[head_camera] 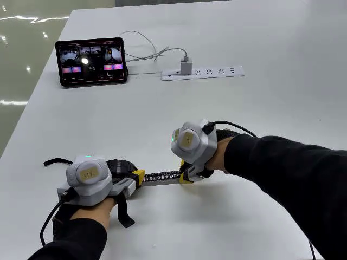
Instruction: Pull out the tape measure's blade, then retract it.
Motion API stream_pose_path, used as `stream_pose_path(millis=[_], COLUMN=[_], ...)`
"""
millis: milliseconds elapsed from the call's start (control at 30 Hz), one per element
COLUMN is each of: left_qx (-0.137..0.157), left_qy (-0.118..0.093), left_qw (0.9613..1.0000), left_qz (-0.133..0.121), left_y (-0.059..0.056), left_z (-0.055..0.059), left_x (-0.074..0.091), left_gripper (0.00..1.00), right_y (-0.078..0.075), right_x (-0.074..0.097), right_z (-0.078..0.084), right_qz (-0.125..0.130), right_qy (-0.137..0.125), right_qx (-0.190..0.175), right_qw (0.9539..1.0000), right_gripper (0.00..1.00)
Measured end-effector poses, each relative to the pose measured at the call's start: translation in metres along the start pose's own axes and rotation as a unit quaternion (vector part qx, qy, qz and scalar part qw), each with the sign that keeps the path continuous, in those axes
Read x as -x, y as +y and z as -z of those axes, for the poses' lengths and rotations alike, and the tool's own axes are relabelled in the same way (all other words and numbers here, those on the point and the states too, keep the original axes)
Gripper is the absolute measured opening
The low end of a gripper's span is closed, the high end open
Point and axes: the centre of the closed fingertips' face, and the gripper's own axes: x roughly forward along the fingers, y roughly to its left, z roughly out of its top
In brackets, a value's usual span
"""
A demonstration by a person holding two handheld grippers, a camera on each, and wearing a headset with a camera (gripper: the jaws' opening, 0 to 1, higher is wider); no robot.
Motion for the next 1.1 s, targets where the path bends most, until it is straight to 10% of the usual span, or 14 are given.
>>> stream_pose_path(millis=[1100], left_qx=[0.006], left_qy=[0.001], left_qw=[0.9999], left_qz=[0.012], left_y=[0.0], left_z=[-0.001], left_x=[0.002], left_gripper=[0.6], right_y=[0.001], right_x=[-0.006], right_z=[-0.013], right_qz=[-0.003], right_qy=[-0.015], right_qx=[-0.012], right_qw=[0.9998], right_gripper=[0.1])
